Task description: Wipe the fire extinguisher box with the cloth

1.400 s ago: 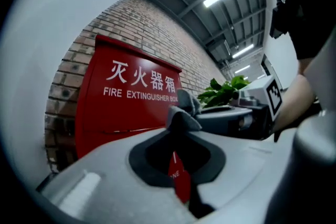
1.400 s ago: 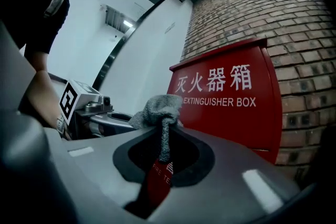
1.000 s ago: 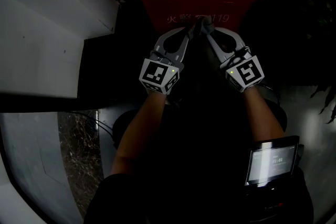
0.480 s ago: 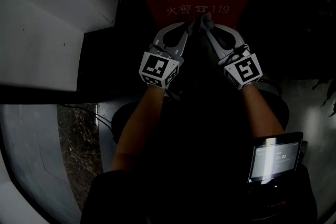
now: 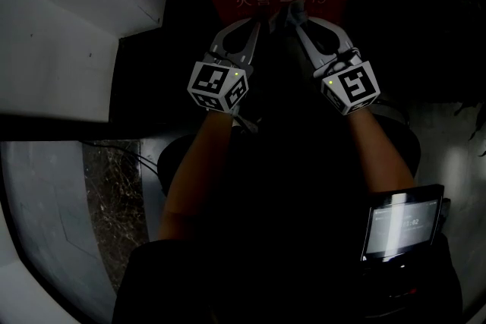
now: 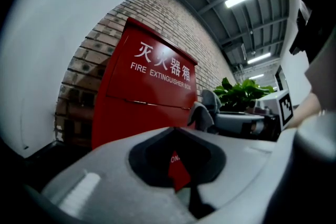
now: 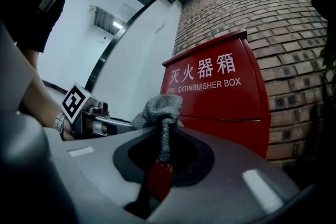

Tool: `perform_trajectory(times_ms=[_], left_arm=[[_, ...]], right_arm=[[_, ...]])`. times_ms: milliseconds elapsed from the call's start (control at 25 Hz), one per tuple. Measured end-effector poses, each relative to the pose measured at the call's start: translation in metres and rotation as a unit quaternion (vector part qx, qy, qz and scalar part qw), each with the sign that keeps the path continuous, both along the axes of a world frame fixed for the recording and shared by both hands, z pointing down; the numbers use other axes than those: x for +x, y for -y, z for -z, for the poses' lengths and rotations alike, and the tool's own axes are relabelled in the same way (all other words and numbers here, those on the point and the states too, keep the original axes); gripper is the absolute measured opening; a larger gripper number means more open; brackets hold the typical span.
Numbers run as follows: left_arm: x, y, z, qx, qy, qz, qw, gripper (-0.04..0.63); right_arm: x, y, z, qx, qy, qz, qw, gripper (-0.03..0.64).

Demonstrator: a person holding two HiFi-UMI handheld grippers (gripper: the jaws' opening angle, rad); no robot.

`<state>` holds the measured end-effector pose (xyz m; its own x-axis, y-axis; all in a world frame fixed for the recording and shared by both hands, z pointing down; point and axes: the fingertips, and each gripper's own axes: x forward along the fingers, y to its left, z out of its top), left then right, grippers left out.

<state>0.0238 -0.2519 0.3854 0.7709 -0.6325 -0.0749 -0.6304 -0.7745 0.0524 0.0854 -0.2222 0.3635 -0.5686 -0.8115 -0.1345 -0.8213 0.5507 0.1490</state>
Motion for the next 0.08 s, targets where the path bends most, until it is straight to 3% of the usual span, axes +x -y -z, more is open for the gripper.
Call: perform_trajectory(times_ms=[80], left_arm=[[0.0010, -0.0010, -0.0007, -0.003, -0.005, 0.001, 1.0000, 0.000]], right_arm=[[0.0010, -0.0018, -0.0005, 0.001, 0.001, 0.002, 1.000, 0.034]])
